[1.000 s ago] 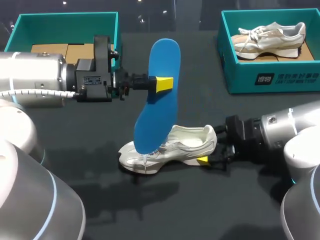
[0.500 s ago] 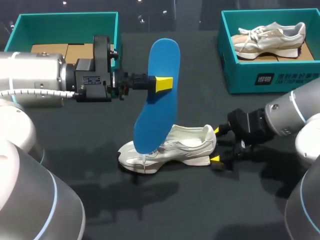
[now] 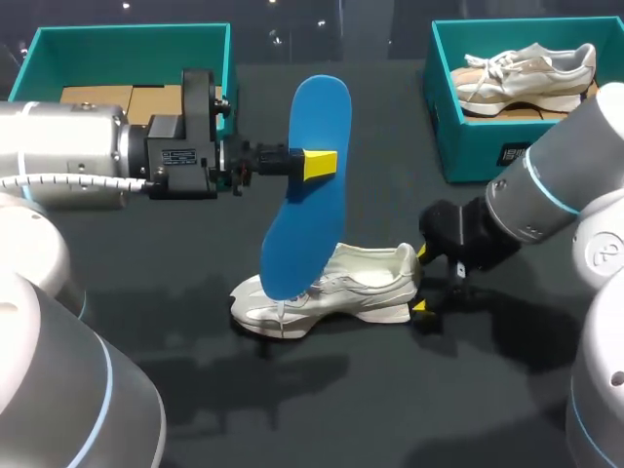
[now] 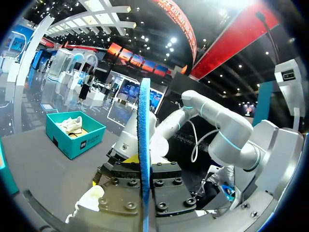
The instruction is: Take the shoe out of the shoebox, open the shoe tongue, remove and reinsert the insole, then place the shoe into the shoebox
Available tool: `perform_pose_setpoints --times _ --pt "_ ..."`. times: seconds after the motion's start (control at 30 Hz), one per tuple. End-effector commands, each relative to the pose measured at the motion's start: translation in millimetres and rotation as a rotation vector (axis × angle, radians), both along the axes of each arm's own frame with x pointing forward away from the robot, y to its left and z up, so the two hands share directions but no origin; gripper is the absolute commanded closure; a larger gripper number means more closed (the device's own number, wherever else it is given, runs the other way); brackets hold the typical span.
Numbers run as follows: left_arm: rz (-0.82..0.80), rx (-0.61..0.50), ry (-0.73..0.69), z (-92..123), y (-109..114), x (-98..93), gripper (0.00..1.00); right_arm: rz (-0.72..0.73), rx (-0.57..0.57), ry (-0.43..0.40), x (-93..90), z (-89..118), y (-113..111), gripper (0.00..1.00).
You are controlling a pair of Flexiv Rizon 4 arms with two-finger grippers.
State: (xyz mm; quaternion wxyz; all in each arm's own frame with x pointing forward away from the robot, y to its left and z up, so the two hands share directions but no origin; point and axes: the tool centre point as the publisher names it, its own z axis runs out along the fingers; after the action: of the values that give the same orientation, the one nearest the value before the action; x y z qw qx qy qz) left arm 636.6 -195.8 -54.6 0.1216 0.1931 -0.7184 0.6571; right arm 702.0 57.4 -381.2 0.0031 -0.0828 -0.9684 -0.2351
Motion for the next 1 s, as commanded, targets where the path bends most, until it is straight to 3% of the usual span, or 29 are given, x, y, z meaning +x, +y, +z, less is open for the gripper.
perform_pose_setpoints --times 0.03,0.13,0.33,1.0 --pt "0.002 -0.001 -0.001 -1 -1 -0.6 1.00 -0.002 -0.448 0.073 0.5 7 5 0.00" --pt "0.002 -0.001 -0.001 -1 -1 -0.6 1.00 -0.013 -0.538 0.059 -1.0 15 3 0.00" --pt "0.002 -0.001 -0.001 -1 -1 -0.6 1.00 0.011 -0.601 0.005 -2.4 22 0 0.00" --pt "0.002 -0.001 -0.001 -1 -1 -0.6 1.00 0.104 -0.572 -0.002 8.2 36 10 0.00"
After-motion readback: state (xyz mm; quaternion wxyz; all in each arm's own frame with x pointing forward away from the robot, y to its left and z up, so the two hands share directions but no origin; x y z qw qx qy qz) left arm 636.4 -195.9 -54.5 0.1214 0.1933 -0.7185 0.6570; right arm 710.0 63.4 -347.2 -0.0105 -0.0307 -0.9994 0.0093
